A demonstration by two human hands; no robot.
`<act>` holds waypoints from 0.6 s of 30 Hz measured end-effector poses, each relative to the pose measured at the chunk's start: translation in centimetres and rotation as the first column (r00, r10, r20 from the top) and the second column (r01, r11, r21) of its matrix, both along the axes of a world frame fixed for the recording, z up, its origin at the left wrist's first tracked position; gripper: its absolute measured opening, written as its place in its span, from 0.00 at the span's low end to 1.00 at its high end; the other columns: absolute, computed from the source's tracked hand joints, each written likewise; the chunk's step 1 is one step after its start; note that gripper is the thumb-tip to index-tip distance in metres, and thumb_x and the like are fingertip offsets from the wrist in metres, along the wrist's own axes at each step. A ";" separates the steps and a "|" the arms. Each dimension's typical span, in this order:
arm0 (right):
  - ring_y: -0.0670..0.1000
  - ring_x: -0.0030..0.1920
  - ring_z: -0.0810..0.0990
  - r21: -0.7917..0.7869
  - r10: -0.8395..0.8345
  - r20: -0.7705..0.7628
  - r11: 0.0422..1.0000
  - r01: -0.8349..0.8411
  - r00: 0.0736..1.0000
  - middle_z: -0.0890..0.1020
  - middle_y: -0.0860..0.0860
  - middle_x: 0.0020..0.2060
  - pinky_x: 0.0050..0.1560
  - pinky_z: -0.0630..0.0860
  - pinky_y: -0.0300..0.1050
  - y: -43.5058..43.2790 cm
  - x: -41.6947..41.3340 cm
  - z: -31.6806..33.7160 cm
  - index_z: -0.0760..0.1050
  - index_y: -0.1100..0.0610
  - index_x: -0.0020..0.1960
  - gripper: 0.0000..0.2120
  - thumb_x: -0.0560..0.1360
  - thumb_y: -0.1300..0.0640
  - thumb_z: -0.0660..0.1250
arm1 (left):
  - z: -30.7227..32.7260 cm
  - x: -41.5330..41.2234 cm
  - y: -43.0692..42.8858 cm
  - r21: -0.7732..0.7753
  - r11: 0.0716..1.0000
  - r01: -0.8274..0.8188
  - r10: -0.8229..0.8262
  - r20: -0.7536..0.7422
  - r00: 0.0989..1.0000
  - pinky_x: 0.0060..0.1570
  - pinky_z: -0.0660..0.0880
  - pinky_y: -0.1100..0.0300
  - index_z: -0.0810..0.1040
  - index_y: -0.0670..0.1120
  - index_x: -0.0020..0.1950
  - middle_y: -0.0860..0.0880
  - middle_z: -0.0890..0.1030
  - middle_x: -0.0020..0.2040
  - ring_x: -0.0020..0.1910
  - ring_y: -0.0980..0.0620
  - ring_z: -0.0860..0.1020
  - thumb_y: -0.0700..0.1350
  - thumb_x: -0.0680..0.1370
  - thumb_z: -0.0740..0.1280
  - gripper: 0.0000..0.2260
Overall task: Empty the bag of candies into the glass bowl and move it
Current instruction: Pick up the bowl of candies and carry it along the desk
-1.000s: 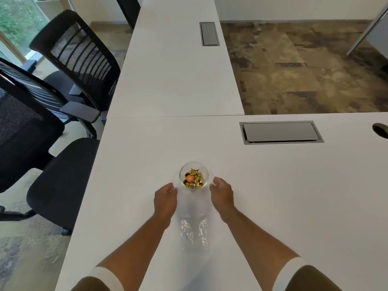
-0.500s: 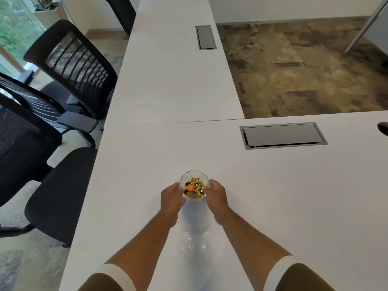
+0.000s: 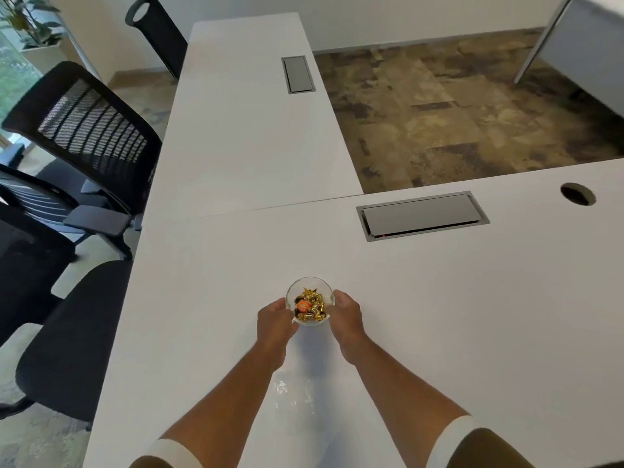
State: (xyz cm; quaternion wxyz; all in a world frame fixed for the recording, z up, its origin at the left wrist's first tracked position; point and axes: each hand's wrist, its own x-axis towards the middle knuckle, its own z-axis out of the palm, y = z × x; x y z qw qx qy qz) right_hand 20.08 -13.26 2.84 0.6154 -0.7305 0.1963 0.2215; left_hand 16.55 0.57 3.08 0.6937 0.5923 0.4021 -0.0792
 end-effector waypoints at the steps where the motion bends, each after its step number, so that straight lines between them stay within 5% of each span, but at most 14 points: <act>1: 0.46 0.44 0.77 -0.001 -0.013 0.004 1.000 0.013 1.000 0.82 0.50 0.46 0.39 0.73 0.37 -0.9 0.0 0.2 0.80 0.54 0.53 0.09 0.81 0.65 0.64 | 0.2 0.2 -0.8 -0.005 1.000 0.015 -0.015 0.006 1.000 0.64 0.84 0.49 0.89 0.50 0.49 0.41 0.89 0.58 0.66 0.40 0.84 0.32 0.83 0.69 0.15; 8: 0.47 0.40 0.75 -0.013 -0.117 0.027 0.993 0.117 0.993 0.79 0.47 0.39 0.38 0.71 0.38 -8.2 0.1 0.7 0.76 0.50 0.42 0.15 0.80 0.67 0.61 | 1.4 1.8 -7.5 -0.043 0.989 0.139 -0.138 0.024 0.990 0.69 0.82 0.46 0.89 0.43 0.59 0.38 0.88 0.62 0.68 0.39 0.83 0.31 0.83 0.66 0.14; 18: 0.48 0.37 0.70 -0.103 -0.212 0.022 0.972 0.213 0.977 0.74 0.47 0.36 0.37 0.68 0.40 -19.8 0.6 1.0 0.69 0.49 0.37 0.18 0.78 0.69 0.60 | 0.5 3.8 -18.3 -0.040 0.925 0.378 -0.379 -0.022 0.925 0.57 0.72 0.50 0.85 0.36 0.65 0.34 0.83 0.55 0.56 0.44 0.75 0.31 0.83 0.61 0.15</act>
